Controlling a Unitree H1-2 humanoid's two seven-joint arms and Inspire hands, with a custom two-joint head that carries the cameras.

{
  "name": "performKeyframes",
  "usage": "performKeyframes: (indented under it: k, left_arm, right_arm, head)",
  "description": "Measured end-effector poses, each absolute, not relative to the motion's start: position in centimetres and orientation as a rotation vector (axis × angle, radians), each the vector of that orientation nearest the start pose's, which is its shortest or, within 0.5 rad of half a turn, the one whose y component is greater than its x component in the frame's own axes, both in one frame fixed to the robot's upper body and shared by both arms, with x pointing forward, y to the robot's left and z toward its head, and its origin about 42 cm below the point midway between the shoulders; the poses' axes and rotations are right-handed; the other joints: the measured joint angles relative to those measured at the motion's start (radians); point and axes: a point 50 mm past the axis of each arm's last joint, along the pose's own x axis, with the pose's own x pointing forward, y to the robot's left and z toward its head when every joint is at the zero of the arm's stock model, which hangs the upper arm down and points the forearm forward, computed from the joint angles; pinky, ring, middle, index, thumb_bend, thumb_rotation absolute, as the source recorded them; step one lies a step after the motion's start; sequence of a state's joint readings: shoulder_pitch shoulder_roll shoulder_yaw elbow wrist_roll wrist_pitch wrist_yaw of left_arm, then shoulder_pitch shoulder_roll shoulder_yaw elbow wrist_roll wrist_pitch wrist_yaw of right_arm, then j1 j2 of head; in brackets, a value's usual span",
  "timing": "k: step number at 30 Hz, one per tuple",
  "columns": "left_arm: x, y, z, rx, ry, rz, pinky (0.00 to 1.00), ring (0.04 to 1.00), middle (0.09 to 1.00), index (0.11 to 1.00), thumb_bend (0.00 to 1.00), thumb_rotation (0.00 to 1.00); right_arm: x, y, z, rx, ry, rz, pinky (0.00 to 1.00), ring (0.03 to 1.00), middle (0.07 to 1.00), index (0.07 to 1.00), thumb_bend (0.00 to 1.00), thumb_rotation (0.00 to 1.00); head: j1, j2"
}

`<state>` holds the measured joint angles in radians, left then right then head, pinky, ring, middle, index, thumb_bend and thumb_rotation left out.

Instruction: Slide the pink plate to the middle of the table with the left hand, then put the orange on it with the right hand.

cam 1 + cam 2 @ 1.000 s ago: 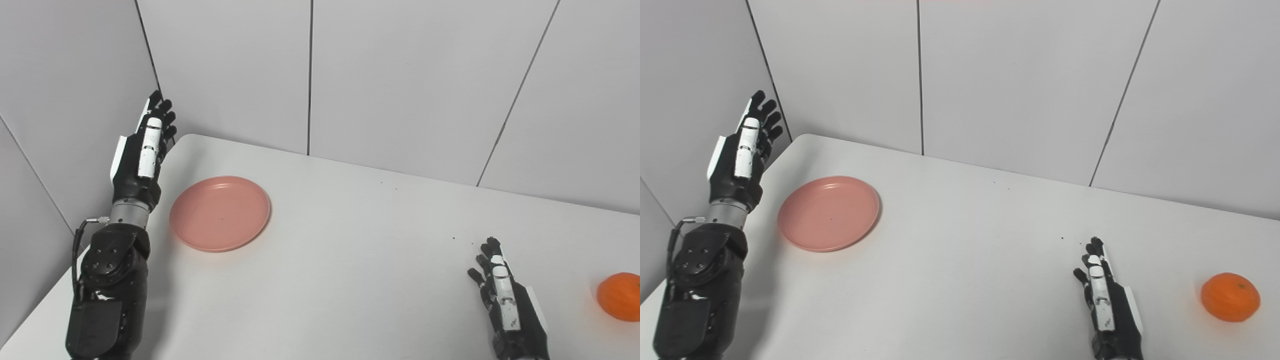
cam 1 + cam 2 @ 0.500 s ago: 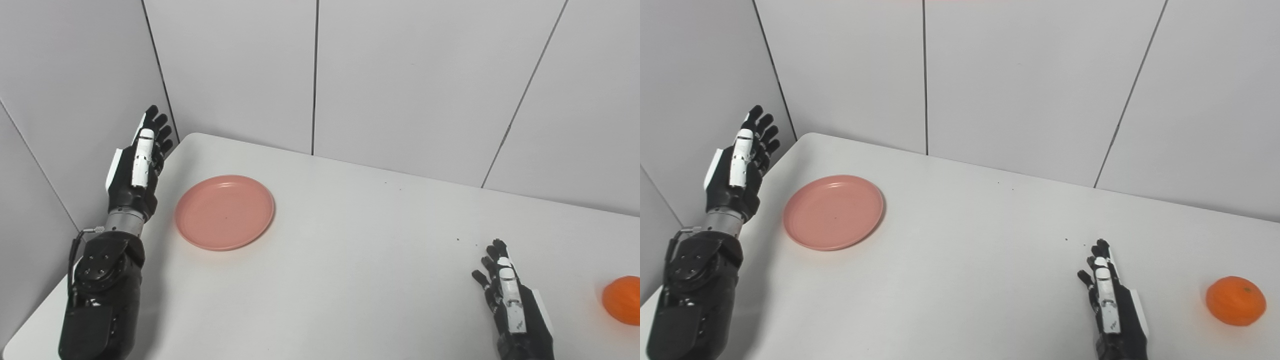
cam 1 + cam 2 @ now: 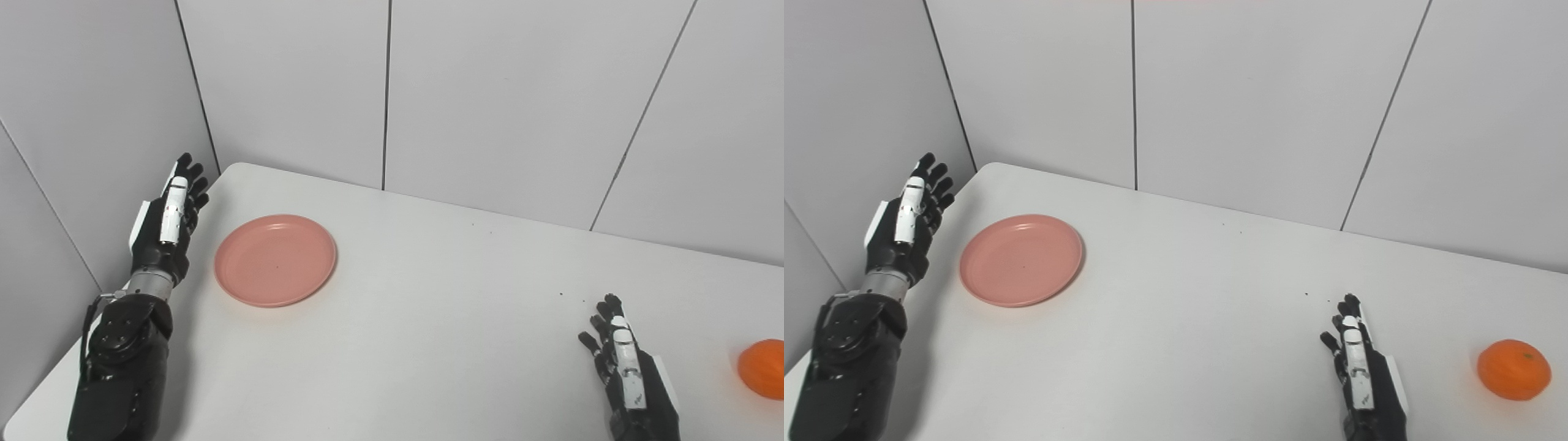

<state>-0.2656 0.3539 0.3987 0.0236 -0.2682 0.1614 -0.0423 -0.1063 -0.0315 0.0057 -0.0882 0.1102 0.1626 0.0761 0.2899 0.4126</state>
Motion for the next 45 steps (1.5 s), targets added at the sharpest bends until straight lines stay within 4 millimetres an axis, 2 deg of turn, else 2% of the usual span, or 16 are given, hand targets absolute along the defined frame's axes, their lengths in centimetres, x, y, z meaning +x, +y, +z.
performKeyframes:
  k: [11, 27, 37, 45]
  left_arm:
    - [34.5, 41.5, 20.2, -0.014, -0.171, 0.298, 0.98, 0.984, 0.982, 0.974, 0.3, 1.0]
    - [34.6, 42.6, 15.8, -0.094, -0.045, 0.317, 1.0, 0.989, 0.992, 0.99, 0.3, 1.0]
    - [35.0, 43.4, 14.7, -0.133, -0.053, 0.303, 1.0, 0.981, 0.978, 0.965, 0.35, 1.0]
    - [35.8, 43.1, 14.8, -0.138, -0.053, 0.299, 0.98, 0.964, 0.962, 0.954, 0.35, 1.0]
  right_arm:
    - [31.6, -20.6, 14.0, 0.073, -0.029, 0.125, 1.0, 1.0, 1.0, 1.0, 0.16, 1.0]
    - [31.5, -20.9, 14.1, 0.08, -0.022, 0.117, 1.0, 1.0, 1.0, 1.0, 0.18, 1.0]
    - [31.4, -21.0, 14.0, 0.079, -0.019, 0.114, 1.0, 1.0, 1.0, 1.0, 0.17, 1.0]
    - [31.3, -21.0, 14.1, 0.079, -0.017, 0.109, 1.0, 1.0, 1.0, 1.0, 0.18, 1.0]
  head:
    - [0.003, -0.002]
    - [0.005, 0.003]
    - [0.006, 0.008]
    - [0.006, 0.009]
